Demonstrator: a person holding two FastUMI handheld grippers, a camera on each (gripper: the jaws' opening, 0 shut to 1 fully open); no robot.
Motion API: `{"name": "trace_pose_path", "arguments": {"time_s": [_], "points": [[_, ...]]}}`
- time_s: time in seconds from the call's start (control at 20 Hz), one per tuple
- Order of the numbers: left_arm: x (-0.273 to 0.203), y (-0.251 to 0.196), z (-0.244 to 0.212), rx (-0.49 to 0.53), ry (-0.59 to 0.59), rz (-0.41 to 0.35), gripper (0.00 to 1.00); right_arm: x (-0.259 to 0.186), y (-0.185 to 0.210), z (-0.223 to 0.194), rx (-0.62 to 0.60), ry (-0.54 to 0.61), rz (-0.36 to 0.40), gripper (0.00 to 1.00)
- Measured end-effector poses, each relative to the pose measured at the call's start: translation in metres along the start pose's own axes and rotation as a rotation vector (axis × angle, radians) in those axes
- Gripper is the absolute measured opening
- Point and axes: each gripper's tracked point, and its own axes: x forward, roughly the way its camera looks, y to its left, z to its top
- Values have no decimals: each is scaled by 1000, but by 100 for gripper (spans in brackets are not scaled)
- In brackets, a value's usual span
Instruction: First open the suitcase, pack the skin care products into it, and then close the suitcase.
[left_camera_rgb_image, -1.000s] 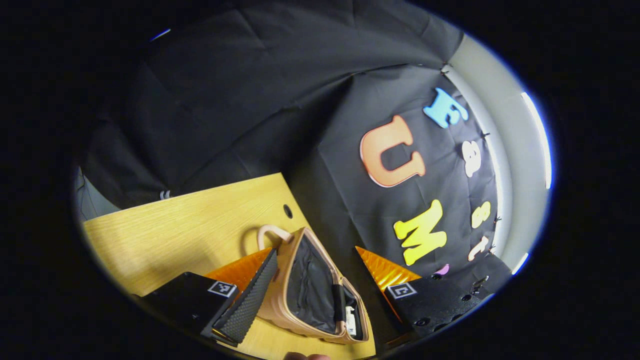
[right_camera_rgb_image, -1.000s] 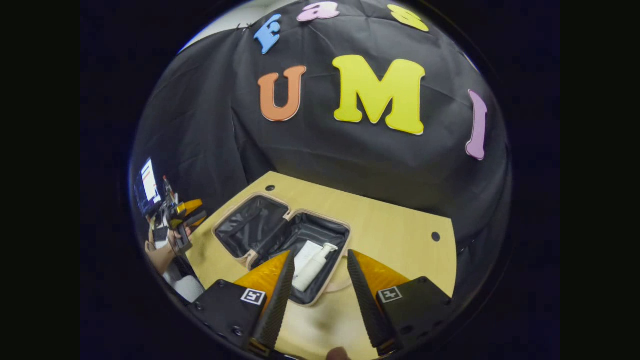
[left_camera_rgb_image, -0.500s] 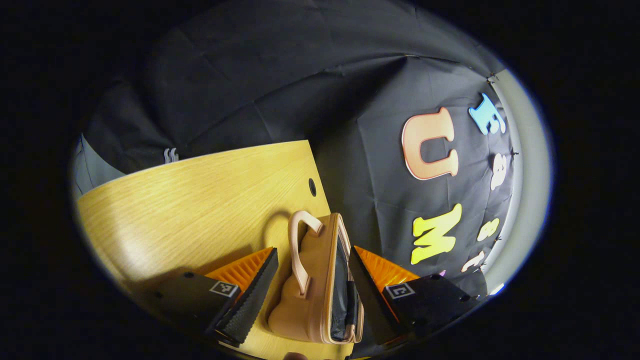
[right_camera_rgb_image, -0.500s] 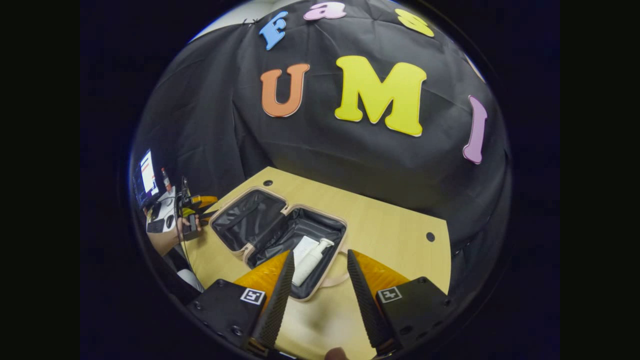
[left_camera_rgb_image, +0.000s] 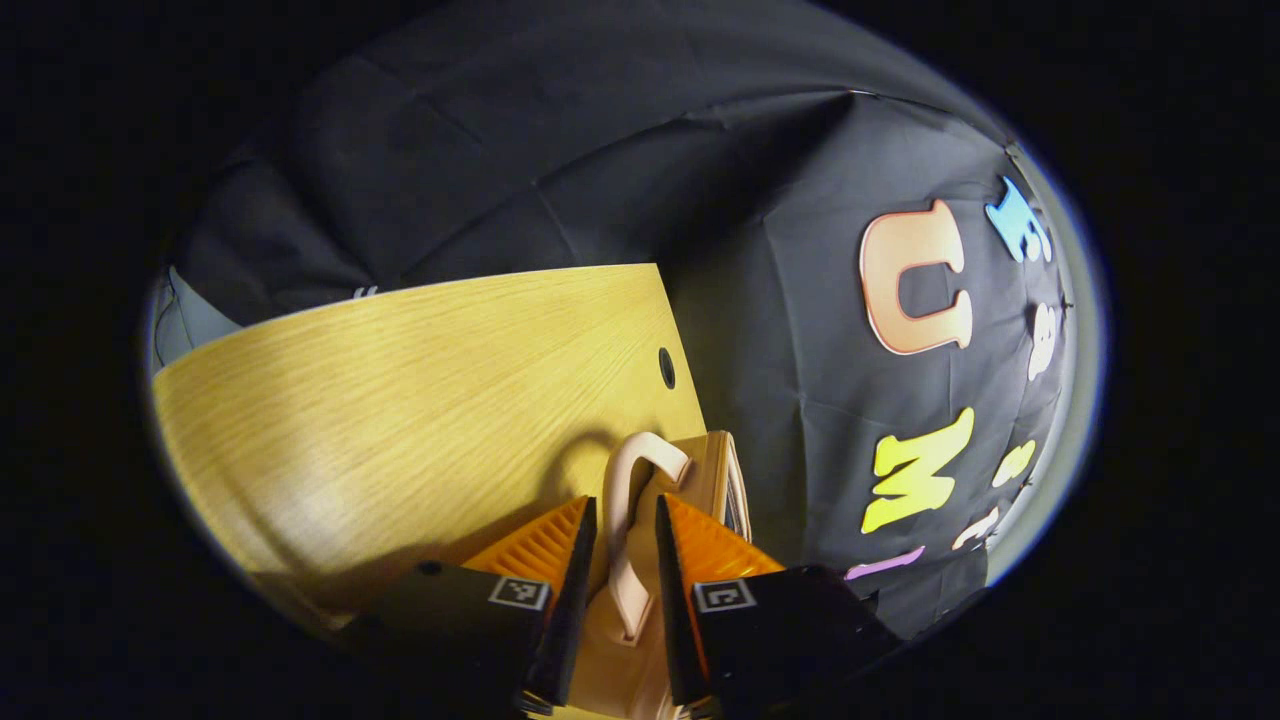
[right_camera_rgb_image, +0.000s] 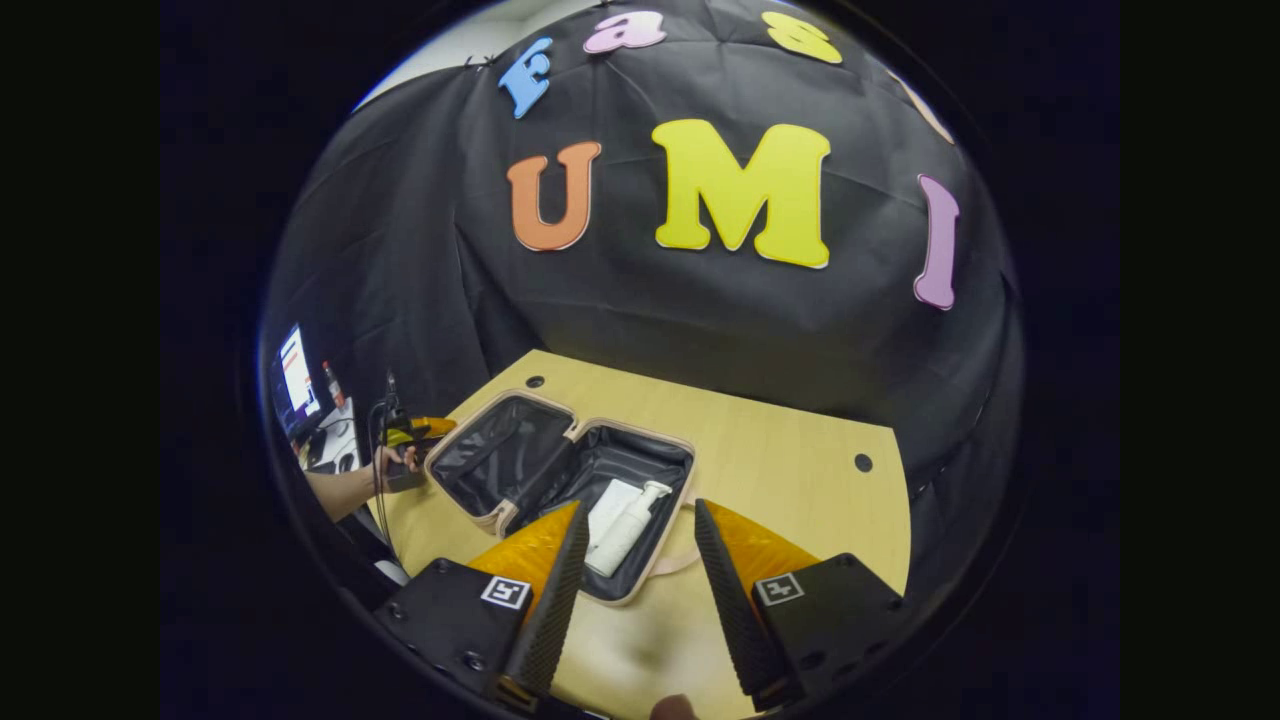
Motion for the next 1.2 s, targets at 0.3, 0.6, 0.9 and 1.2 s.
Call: {"name": "trace_pose_path", "arguments": {"time_s": [0.3,0.6,0.9,1.2], "points": [[-13,-29,5,198,-48,107,8,-15,-27,6,70,-82,-46,64],[-44,-153,0,420,-174,47,7,-34,-88,-7,242,-131,-142,64],[-58,-276,-79,743,-225,9,10,-67,-127,-8,255,-211,-221,64],[-39,-339,-190,1053,-262,16,10,-100,-160,-20,262,-251,-299,64]]}}
